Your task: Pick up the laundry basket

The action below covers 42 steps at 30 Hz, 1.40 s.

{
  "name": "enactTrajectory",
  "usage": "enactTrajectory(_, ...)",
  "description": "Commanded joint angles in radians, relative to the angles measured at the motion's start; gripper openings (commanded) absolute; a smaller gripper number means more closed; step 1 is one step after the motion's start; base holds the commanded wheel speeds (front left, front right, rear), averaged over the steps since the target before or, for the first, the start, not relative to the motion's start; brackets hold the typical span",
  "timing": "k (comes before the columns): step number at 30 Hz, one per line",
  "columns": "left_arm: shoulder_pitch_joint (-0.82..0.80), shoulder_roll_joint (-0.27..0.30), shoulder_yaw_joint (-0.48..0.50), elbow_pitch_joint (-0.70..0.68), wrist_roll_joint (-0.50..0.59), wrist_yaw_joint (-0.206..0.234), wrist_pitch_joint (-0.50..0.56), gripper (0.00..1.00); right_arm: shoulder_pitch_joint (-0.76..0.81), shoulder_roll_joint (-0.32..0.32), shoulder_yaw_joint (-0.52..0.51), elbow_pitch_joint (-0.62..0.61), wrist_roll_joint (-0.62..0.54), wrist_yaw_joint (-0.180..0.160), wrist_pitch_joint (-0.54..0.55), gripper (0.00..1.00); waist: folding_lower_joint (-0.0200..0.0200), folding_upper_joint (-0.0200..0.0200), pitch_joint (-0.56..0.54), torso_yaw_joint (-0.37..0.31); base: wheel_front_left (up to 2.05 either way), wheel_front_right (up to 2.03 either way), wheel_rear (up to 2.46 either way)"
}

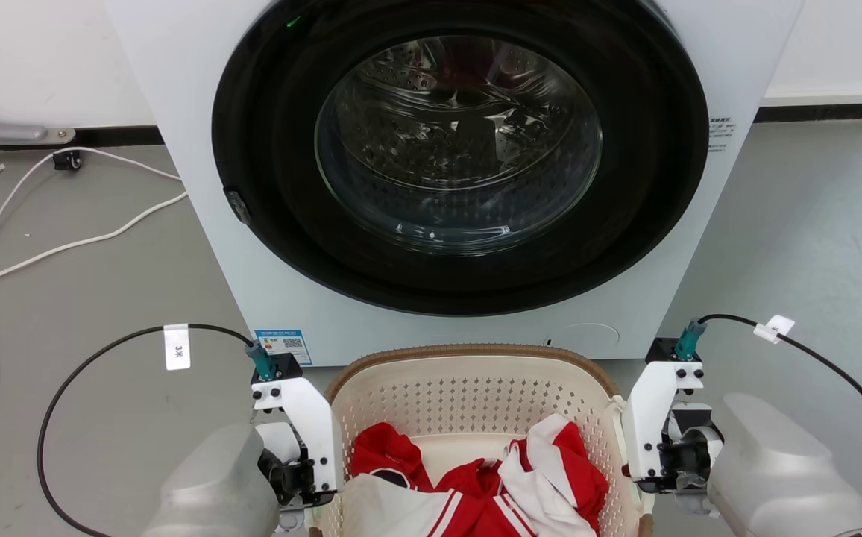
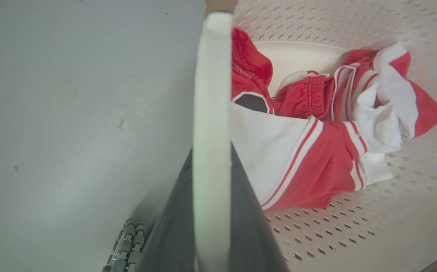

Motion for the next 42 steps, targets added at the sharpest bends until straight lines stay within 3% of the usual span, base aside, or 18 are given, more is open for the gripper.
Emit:
enactTrajectory(1, 0.011, -0.019, 0.002, -0.009, -0.008, -0.009, -0.006, 0.00, 0.012, 0.023, -0.005, -0.008, 0.003, 0.005, 0.003, 0.00, 0.0000, 0.0000, 0.000, 0.001, 0.00, 0.00, 0.00)
enactTrajectory(42, 0.022, -0.012, -0.008, -0.009, -0.032, 0.003, -0.028, 0.00, 0.018, 0.030, -0.083, -0.008, -0.050, 0.005, 0.017, 0.00, 0.0000, 0.0000, 0.000, -0.001, 0.00, 0.00, 0.00)
